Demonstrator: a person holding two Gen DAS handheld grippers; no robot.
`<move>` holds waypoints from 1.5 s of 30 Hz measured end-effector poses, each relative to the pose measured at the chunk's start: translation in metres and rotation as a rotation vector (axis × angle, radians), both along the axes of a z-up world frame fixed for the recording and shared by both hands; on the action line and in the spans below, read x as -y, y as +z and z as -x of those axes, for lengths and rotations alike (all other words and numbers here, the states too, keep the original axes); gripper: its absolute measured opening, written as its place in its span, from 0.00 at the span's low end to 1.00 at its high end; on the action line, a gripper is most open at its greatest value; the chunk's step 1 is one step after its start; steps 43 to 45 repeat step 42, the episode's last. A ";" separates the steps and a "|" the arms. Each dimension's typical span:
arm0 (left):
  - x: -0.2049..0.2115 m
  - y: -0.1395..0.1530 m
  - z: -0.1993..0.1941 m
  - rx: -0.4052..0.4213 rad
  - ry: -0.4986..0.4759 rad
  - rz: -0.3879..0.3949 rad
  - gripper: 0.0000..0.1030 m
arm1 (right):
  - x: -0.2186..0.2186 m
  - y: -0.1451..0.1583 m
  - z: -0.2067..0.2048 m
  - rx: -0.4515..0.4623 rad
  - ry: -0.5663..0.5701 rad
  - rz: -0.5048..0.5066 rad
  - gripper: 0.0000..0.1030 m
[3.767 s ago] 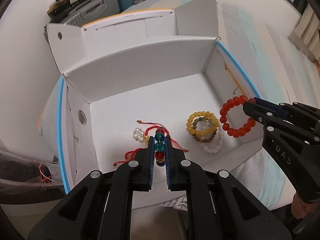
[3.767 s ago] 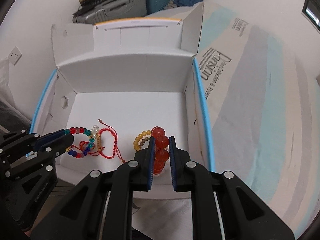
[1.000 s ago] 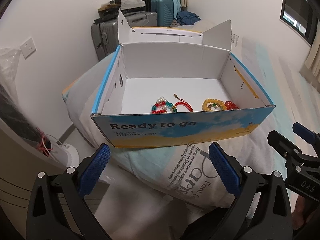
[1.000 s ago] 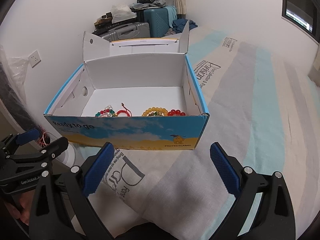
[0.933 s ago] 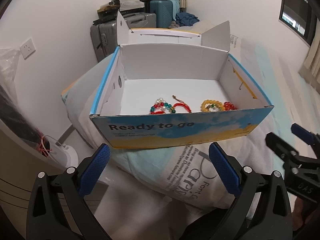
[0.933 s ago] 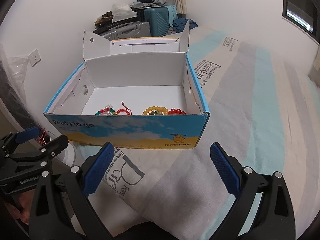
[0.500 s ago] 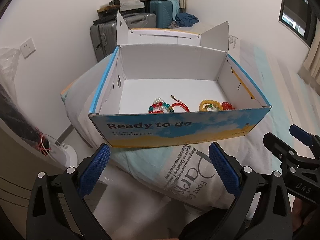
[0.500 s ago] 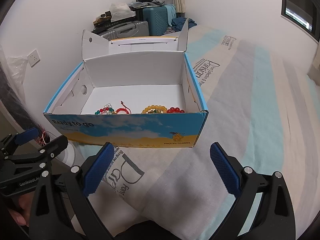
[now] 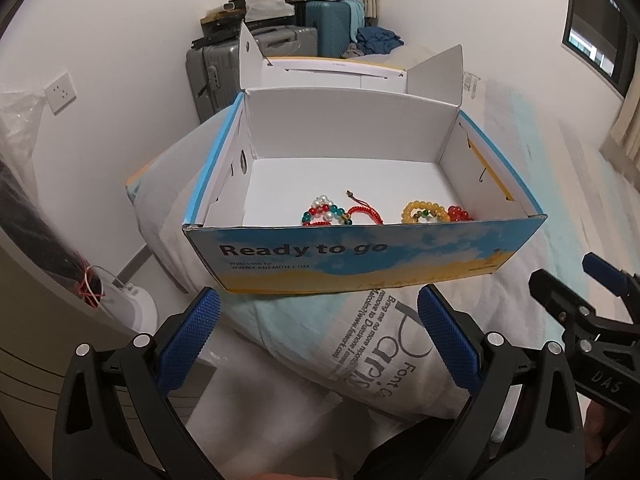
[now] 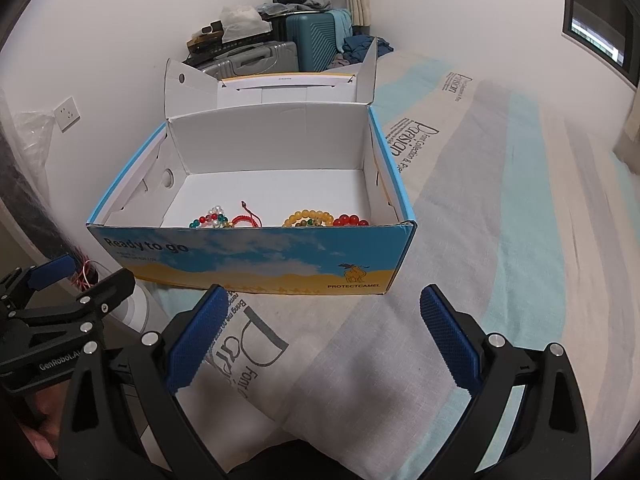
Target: Organize jewelry
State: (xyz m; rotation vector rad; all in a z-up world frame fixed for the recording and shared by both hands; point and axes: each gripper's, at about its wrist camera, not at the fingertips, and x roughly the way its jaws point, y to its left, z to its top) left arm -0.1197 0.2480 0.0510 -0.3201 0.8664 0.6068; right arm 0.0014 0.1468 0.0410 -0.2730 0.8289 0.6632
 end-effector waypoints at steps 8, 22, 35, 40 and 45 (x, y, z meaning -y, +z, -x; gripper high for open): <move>0.001 -0.001 -0.002 -0.009 -0.010 0.003 0.94 | 0.000 -0.001 0.000 -0.001 0.000 0.004 0.90; 0.005 -0.002 -0.004 -0.022 -0.018 -0.008 0.94 | -0.001 -0.002 0.001 -0.004 0.000 0.007 0.90; 0.004 0.000 -0.003 -0.013 -0.020 -0.016 0.94 | 0.000 -0.002 0.000 -0.004 -0.006 0.007 0.90; 0.003 0.000 -0.005 -0.026 -0.016 -0.025 0.94 | 0.001 -0.002 0.001 -0.002 -0.008 0.006 0.90; 0.003 -0.001 -0.005 -0.031 -0.020 -0.029 0.94 | 0.002 -0.001 0.000 -0.003 -0.008 0.006 0.90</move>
